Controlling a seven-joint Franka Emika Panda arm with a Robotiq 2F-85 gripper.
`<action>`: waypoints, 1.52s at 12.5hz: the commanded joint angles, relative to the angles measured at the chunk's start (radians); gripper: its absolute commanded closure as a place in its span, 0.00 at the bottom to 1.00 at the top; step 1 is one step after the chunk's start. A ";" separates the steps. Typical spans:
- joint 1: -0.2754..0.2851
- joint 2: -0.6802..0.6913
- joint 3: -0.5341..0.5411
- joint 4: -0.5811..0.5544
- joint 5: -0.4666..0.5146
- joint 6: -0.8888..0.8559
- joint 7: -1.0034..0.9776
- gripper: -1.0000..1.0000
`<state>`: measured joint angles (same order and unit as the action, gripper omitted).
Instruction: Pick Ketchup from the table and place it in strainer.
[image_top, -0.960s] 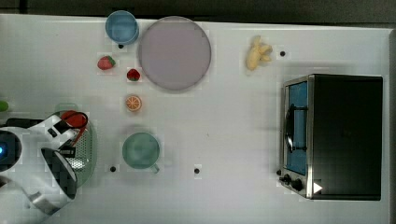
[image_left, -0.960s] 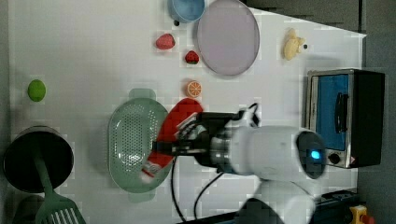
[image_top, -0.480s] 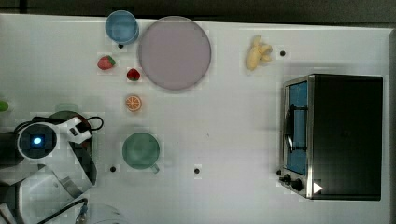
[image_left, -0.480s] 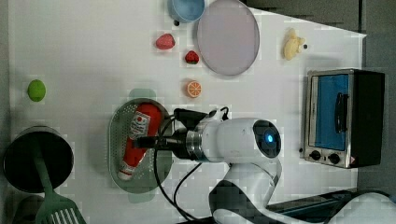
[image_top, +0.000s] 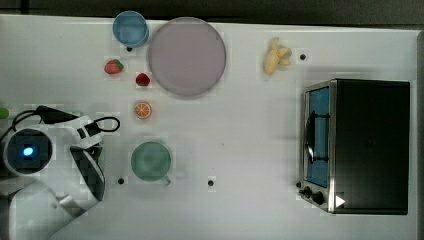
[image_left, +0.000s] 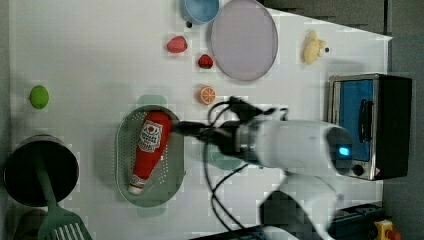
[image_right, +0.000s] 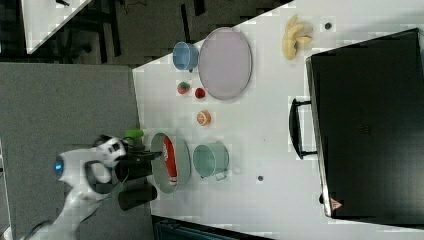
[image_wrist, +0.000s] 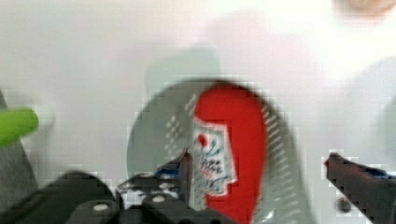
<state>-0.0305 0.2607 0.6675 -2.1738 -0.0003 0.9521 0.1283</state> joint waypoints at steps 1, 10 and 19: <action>-0.095 -0.215 -0.016 0.050 0.012 -0.131 0.080 0.00; -0.161 -0.526 -0.404 0.244 0.147 -0.814 0.034 0.00; -0.162 -0.504 -0.491 0.253 0.043 -0.810 -0.053 0.00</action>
